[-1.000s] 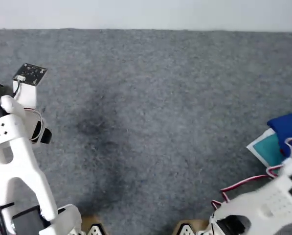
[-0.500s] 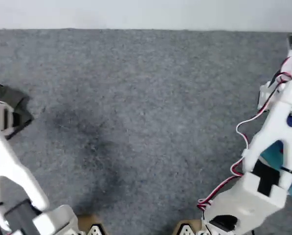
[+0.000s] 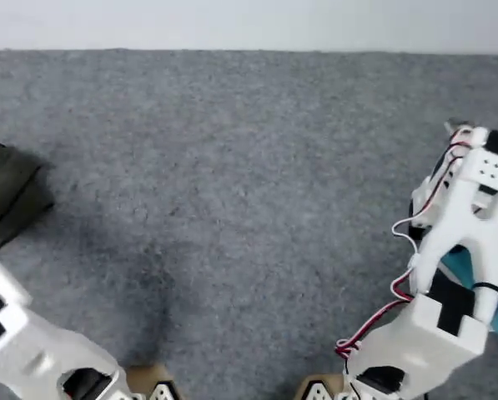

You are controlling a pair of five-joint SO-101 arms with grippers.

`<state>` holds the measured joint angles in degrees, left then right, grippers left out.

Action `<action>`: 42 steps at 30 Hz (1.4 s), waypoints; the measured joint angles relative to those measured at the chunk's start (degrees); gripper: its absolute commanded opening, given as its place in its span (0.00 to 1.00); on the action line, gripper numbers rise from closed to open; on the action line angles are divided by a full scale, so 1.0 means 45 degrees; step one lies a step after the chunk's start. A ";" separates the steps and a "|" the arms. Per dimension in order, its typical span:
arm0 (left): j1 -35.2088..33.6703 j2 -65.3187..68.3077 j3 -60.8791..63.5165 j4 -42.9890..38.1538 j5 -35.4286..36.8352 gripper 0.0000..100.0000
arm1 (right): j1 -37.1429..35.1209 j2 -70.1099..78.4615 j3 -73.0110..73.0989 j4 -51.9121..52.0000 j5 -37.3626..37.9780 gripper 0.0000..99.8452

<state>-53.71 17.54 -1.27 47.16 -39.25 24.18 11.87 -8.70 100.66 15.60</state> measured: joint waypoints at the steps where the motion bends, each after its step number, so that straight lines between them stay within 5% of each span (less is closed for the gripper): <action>1: 0.0000 0.0547 -0.0195 -0.0527 -0.0234 0.17 | 0.0000 0.0000 0.0078 0.0000 0.0156 0.23; 9: -0.0176 0.4435 -0.2422 -0.1621 -0.2520 0.02 | 0.0000 0.0000 0.0176 0.0000 0.0527 0.23; 14: 0.0039 0.4493 -0.2930 -0.0508 -0.2872 0.01 | 0.0000 0.0000 0.0176 0.0000 0.0547 0.23; 22: 0.2071 0.2735 -0.2930 0.5705 -0.3106 0.01 | 0.0000 0.0000 0.0176 0.0000 0.0547 0.23; 29: 0.6369 -0.0410 -0.2852 1.1155 -0.2969 0.01 | 0.0000 -0.0078 0.1094 0.0000 0.0567 0.23; 35: 0.7404 -0.2735 -0.2872 1.1370 -0.1035 0.06 | 0.0000 -0.0078 0.1993 0.0000 0.0625 0.23; 42: 0.4415 -0.0996 -0.2852 0.8557 0.2403 0.33 | 0.0000 -0.0781 0.2071 0.0000 0.0645 0.23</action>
<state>-33.85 13.05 -14.11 85.67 -28.44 24.18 8.35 0.62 100.66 18.51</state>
